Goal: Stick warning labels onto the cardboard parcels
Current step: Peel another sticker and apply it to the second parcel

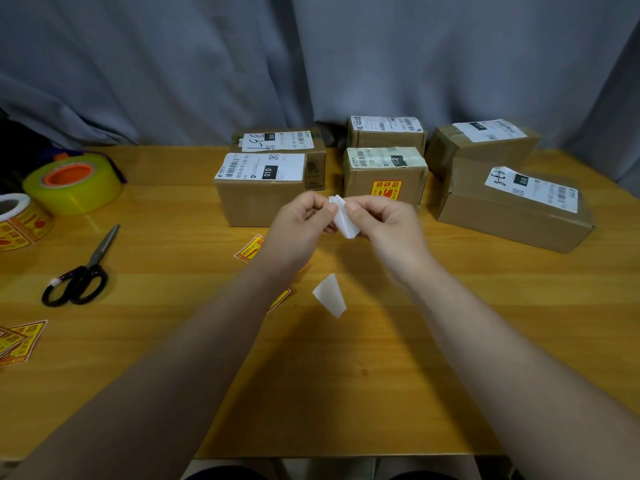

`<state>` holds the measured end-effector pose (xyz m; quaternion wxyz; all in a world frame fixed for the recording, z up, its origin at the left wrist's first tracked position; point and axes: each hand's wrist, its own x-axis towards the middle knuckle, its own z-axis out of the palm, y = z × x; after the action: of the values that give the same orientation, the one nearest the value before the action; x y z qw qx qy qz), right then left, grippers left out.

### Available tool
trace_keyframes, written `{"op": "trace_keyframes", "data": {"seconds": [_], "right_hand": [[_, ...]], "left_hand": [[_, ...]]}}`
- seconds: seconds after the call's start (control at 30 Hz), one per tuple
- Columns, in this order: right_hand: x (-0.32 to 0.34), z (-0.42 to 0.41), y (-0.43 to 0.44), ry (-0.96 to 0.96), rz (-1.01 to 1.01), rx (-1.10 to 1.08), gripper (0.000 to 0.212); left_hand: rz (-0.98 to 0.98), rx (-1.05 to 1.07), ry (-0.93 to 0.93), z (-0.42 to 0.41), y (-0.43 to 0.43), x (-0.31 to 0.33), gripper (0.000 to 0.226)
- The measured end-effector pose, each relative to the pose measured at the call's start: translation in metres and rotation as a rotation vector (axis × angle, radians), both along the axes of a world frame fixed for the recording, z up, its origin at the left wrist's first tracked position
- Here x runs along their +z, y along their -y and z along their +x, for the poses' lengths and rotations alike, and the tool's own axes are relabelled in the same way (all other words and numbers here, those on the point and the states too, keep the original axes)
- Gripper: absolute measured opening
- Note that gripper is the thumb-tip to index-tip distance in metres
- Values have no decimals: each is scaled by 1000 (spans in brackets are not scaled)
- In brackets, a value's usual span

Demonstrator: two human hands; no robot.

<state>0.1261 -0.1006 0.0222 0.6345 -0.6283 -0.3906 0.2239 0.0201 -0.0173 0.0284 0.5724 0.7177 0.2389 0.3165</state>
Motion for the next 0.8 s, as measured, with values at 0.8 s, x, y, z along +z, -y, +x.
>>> {"op": "trace_keyframes", "data": {"seconds": [0.8], "right_hand": [[4,-2,-4,-184,-69,-122,26]], "left_hand": [[217,30,-50,7,3,-7,18]]}}
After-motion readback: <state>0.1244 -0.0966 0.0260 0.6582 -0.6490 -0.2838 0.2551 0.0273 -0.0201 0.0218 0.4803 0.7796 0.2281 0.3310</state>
